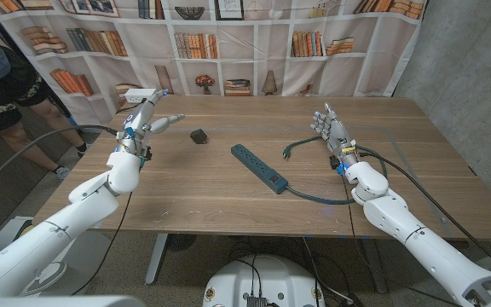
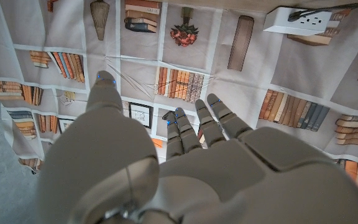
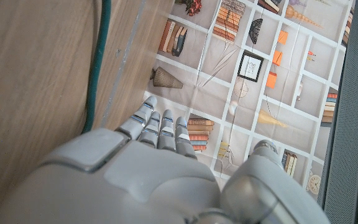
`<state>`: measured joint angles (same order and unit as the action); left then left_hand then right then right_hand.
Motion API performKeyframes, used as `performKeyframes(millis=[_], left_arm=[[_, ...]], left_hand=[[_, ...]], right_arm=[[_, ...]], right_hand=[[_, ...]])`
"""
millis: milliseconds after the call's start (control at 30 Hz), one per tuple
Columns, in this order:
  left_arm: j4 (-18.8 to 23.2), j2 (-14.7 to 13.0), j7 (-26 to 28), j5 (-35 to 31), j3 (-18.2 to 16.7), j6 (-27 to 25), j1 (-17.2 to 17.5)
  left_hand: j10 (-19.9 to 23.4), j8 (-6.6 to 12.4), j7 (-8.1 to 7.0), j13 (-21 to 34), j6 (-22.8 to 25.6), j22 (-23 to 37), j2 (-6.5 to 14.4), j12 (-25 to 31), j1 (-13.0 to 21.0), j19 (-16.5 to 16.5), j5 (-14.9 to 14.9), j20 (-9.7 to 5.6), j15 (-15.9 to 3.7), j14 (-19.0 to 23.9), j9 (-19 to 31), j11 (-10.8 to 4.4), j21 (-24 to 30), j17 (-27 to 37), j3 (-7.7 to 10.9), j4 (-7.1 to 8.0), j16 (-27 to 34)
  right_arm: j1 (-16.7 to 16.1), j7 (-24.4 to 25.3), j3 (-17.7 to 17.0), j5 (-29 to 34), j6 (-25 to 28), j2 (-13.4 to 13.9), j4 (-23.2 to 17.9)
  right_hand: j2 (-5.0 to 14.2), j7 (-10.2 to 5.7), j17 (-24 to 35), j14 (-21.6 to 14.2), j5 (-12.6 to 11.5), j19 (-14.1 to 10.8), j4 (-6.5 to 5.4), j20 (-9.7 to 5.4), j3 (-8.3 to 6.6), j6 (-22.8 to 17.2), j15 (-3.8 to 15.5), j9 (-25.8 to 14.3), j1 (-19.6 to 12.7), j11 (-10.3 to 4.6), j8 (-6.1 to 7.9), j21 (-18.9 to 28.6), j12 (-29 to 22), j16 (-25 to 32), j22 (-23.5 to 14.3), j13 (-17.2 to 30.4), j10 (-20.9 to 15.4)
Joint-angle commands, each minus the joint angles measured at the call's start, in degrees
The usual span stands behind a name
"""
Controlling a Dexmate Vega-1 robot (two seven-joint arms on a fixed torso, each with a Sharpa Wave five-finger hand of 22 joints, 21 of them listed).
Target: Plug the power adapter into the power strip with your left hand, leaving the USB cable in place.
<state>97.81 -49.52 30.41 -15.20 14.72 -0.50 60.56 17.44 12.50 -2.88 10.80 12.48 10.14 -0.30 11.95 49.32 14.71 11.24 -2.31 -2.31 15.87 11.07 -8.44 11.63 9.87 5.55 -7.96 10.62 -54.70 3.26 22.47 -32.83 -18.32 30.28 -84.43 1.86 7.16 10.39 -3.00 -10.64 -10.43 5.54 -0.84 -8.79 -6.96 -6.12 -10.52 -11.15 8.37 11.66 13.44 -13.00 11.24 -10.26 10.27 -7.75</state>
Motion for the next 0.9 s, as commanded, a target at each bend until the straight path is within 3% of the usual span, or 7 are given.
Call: performKeyframes(millis=[33, 233, 300, 367, 600, 900], left_arm=[[4.8, -6.0, -6.1, -3.2, 1.5, -8.4, -1.6], [6.5, -8.2, -9.0, -4.3, 2.4, -11.7, -2.6], [7.5, -9.2, -10.2, -5.4, 2.9, -13.3, -2.9], [7.9, -10.2, -11.6, -5.7, 3.3, -13.8, -3.4], [9.0, -13.1, -16.6, -7.9, 5.1, -16.2, -5.8], [7.9, -13.9, -21.2, -8.5, 7.3, -15.7, -9.5]], left_hand=[[-2.5, -0.87, -0.06, 0.3, -2.0, 0.1, 0.1, -1.0, -0.1, -3.0, 0.2, -1.25, -3.07, -3.4, 0.2, 0.51, -1.1, 0.2, -0.42, 0.25, -0.8], [-3.4, -1.09, 0.29, 0.3, -2.6, 0.1, -0.1, -1.1, -0.3, -2.9, 0.2, -1.60, -2.83, -3.8, 0.3, 0.87, -0.7, 0.2, -0.66, 0.48, -0.6], [-3.5, -1.07, 0.39, 0.4, -2.7, 0.2, 0.0, -1.0, -0.3, -2.8, 0.3, -0.21, -1.76, -4.0, 0.3, 1.07, -0.6, 0.3, -0.71, 0.65, -0.5], [-3.9, -1.11, 0.46, 0.4, -2.9, 0.2, 0.1, -1.1, -0.3, -2.9, 0.3, -0.11, -1.78, -4.1, 0.3, 1.03, -0.6, 0.3, -0.71, 0.71, -0.5], [-2.9, -0.66, 0.52, 0.4, -1.8, 0.2, 0.3, -0.5, -0.2, -3.0, 0.4, -0.46, -2.25, -3.7, 0.3, 0.70, -0.4, 0.4, -0.69, 0.82, -0.1], [-1.8, -0.42, 0.59, 0.5, -1.1, 0.2, 0.7, 0.0, 0.7, -1.8, 0.6, -1.13, -2.66, -2.6, 0.3, 0.39, 0.1, 0.4, -0.36, 0.61, 0.3]], right_arm=[[0.6, -1.4, -0.2, 0.5, -2.7, -0.2, 1.1], [-0.5, -0.6, -0.3, 2.0, -2.6, 1.2, -1.3], [-0.8, -0.2, -0.4, 1.8, -2.3, 1.2, -1.8], [-0.9, -0.2, -0.5, 1.7, -2.3, 1.3, -2.0], [-2.0, 1.1, -0.5, 2.8, -0.5, 2.6, -4.7], [-2.6, 2.1, -0.7, 2.4, 0.6, 2.5, -5.8]], right_hand=[[0.01, 0.42, 0.2, -0.7, -0.3, -1.1, 0.32, -0.11, -0.07, -0.5, -0.07, -0.3, -0.8, 0.09, 0.07, 0.2, -0.3, 0.1, -0.3, 0.3, -0.8], [0.00, 0.51, 0.2, -1.5, -0.3, -1.7, 0.45, -0.03, -0.09, -0.6, -0.12, -0.3, -1.0, 0.06, 0.07, 0.3, -0.5, 0.3, -0.2, 0.3, -1.6], [0.00, 0.52, 0.2, -1.6, -0.3, -1.8, 0.49, -0.05, -0.09, -0.7, -0.14, -0.3, -1.1, -0.07, 0.06, 0.3, -0.6, 0.3, -0.2, 0.3, -1.9], [0.00, 0.53, 0.2, -1.7, -0.3, -1.9, 0.50, -0.02, -0.09, -0.7, -0.15, -0.3, -1.1, -0.05, 0.07, 0.3, -0.6, 0.3, -0.2, 0.3, -1.9], [0.00, 0.56, 0.2, -2.0, -0.3, -2.1, 0.54, 0.15, -0.08, -1.0, -0.34, -0.3, -1.1, 0.18, 0.13, 0.3, -0.6, 0.3, -0.2, 0.3, -2.1], [0.00, 0.49, 0.2, -2.1, -0.3, -2.1, 0.56, 0.22, -0.05, -1.1, -0.34, -0.3, -1.1, 0.41, 0.13, 0.2, -0.5, 0.2, -0.2, 0.3, -2.3]])
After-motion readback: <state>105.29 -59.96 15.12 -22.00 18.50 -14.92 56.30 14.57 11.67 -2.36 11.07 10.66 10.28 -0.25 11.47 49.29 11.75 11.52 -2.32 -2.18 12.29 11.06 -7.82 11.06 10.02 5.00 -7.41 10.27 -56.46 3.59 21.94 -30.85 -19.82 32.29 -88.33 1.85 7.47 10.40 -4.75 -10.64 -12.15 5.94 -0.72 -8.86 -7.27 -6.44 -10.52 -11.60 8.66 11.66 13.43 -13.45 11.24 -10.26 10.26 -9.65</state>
